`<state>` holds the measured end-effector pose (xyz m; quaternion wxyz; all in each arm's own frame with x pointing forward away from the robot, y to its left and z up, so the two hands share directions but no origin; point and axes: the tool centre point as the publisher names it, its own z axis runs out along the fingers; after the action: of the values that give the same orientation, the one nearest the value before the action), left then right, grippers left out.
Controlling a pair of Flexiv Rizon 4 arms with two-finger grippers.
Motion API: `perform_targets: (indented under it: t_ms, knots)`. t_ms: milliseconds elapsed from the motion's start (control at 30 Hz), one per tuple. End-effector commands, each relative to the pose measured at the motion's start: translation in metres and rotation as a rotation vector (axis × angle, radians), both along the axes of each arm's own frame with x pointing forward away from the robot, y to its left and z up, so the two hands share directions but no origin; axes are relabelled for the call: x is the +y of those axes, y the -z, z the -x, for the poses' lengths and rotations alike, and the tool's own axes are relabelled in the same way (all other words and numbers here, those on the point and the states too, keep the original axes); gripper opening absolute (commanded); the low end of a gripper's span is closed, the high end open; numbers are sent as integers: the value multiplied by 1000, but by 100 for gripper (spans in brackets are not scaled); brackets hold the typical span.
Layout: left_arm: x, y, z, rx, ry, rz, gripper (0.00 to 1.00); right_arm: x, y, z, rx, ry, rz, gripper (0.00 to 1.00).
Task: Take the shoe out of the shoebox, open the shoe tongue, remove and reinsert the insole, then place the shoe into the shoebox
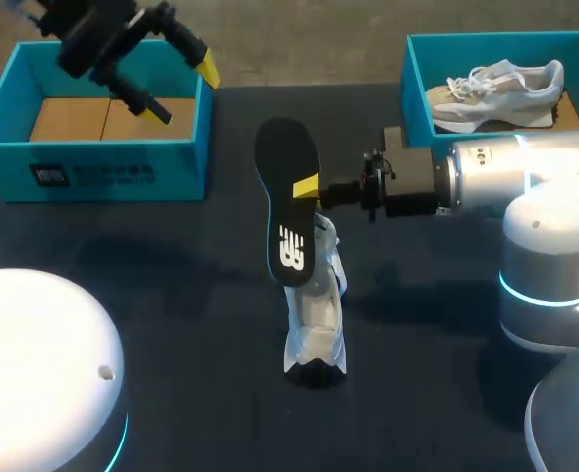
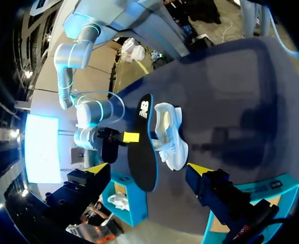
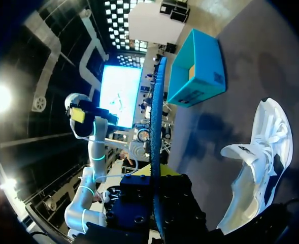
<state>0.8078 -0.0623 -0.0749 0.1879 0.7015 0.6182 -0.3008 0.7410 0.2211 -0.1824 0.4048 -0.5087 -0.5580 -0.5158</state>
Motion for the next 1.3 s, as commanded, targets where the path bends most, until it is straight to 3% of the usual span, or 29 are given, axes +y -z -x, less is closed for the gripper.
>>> perform_targets:
  t_ms: [33, 400, 767, 1300]
  knots:
    - [-11, 0, -6, 58, 24, -91, 100, 2, 0, 0, 1, 0, 3, 0]
    - [-69, -10, 10, -9, -13, -395, 100, 2, 0, 0, 1, 0, 3, 0]
    - [-77, -15, 17, -36, -61, -611, 100, 2, 0, 0, 1, 0, 3, 0]
    - [-115, -16, 3, -113, 0, -704, 100, 2, 0, 0, 1, 0, 3, 0]
